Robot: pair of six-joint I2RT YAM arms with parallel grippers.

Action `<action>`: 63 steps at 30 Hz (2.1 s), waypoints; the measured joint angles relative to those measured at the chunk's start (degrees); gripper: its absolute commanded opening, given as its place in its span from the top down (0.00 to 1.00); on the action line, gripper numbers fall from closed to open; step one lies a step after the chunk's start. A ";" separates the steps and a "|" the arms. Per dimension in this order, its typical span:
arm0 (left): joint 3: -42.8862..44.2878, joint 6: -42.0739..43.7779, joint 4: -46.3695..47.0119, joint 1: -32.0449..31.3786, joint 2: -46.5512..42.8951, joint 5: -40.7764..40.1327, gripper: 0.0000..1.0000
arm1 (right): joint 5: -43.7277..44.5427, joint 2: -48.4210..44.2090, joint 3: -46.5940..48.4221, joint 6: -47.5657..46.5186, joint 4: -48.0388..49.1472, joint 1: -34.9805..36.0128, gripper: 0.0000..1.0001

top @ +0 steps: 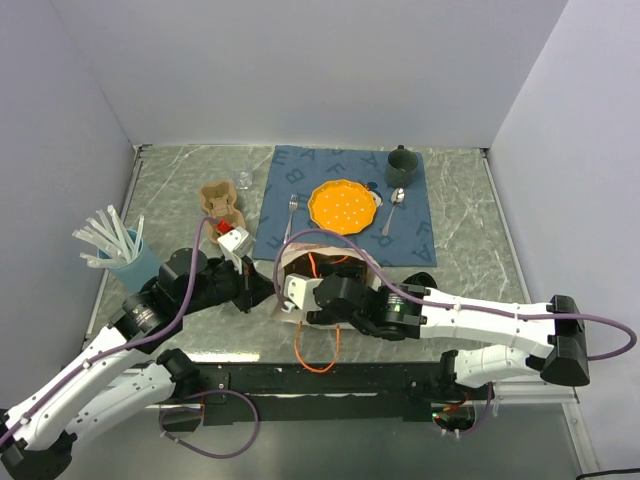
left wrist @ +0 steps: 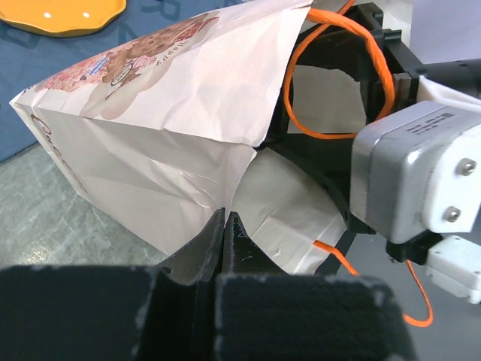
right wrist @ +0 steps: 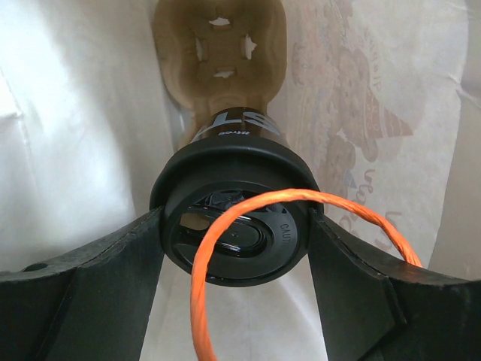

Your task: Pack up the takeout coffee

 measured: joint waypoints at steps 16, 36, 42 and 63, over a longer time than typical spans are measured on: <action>0.00 -1.18 0.07 0.00 0.09 1.01 0.99 | 1.16 0.15 -2.54 -1.16 0.55 -1.60 0.58; -1.18 -3.13 0.24 0.00 -2.08 3.93 0.99 | 2.78 2.47 -5.73 3.10 3.10 -2.89 0.58; -1.79 -3.98 0.15 0.00 -2.84 4.90 0.99 | 3.15 2.45 -7.82 4.70 3.58 -2.91 0.58; -3.43 -7.37 0.11 0.02 -4.37 7.82 0.99 | 2.82 2.21 -10.45 6.47 7.39 -3.48 0.59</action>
